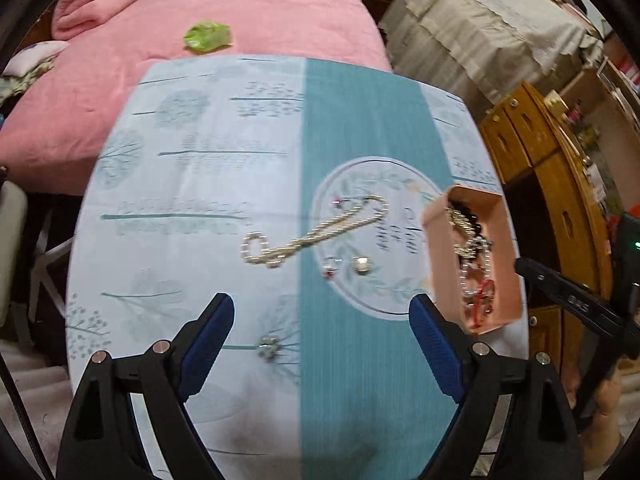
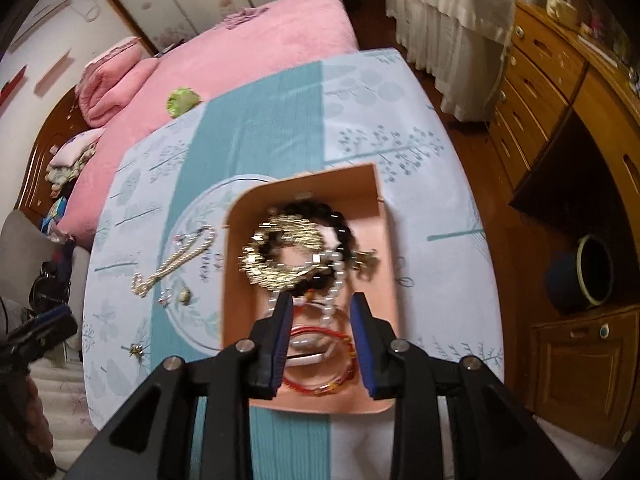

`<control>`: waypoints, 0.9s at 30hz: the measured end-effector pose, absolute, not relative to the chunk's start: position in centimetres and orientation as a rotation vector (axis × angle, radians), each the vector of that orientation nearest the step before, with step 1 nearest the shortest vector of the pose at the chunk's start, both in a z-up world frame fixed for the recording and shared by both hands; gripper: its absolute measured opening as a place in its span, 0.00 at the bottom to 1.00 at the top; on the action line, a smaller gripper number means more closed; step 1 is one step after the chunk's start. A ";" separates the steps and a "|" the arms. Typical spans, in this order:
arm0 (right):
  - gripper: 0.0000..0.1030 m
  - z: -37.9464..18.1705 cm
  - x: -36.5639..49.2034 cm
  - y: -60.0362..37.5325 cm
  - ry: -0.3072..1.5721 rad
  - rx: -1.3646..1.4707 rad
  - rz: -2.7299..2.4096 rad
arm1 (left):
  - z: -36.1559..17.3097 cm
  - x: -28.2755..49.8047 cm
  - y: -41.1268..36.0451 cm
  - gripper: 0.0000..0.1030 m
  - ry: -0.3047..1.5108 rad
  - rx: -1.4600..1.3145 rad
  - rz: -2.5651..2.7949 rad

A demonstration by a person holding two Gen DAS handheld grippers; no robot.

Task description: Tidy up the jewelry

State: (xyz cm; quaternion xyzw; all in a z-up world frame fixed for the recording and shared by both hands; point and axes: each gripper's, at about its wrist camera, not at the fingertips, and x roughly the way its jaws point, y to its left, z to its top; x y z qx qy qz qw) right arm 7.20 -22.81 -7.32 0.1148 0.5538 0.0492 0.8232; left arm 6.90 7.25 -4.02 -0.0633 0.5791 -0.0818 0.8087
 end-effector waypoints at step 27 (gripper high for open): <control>0.29 -9.2 6.2 -7.3 1.248 0.046 0.398 | -11.4 2.8 10.3 0.69 1.300 -0.071 -0.215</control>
